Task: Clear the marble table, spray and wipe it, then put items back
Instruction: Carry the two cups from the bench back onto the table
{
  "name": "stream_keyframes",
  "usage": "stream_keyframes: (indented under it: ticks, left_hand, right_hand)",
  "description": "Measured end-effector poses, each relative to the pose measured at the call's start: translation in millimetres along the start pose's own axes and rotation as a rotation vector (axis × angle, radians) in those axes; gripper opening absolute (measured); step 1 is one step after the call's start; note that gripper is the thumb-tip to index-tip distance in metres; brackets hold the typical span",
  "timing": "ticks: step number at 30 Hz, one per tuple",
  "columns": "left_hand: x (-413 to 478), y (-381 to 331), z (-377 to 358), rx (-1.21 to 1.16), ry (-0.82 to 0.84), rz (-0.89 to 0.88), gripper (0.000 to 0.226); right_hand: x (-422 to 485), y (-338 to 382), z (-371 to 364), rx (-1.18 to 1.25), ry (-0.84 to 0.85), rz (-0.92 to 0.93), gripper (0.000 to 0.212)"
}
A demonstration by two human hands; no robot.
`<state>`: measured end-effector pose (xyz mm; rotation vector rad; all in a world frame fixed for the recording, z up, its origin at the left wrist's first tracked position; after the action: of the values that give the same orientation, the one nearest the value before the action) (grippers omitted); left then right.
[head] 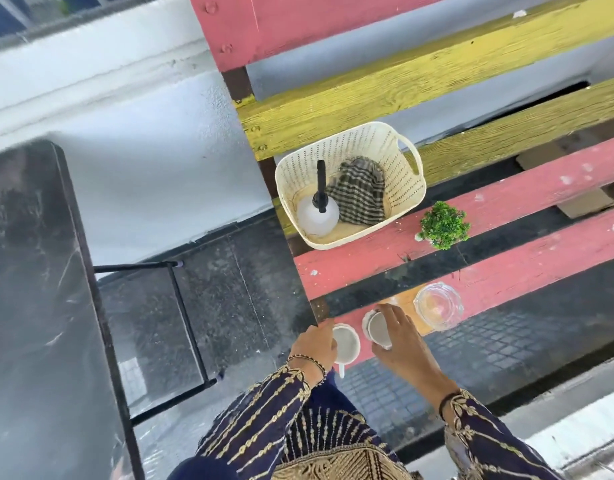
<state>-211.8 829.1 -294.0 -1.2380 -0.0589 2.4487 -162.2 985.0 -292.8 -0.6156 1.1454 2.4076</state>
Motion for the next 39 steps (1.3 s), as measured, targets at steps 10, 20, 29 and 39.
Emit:
stream_keyframes:
  ticks: [10, 20, 29, 39]
  left_hand:
    - [-20, 7, 20, -0.076, -0.025, 0.017, 0.034]
    - [-48, 56, 64, -0.112, -0.127, 0.081, 0.035]
    - [-151, 138, 143, -0.176, -0.389, 0.077, 0.036]
    - [-334, 307, 150, -0.260, -0.524, 0.152, 0.034]
  right_hand:
    - [4, 30, 6, -0.017, -0.043, 0.050, 0.070]
    - [-3, 107, 15, 0.033, -0.131, 0.207, 0.073]
    - [-65, 244, -1, 0.012, -0.230, 0.347, 0.073]
    - [-191, 417, -102, 0.139, -0.260, 0.432, 0.067]
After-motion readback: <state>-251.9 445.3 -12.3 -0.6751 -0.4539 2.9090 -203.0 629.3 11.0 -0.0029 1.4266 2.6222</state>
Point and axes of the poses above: each hand's wrist, its own x-axis towards the middle knuckle, its own z-axis out of the back of the hand, y = z × x, the point moved 10 cm from there along x, towards the middle knuckle, and after that the axes turned 14 degrees about x, right-handed, at the moved point
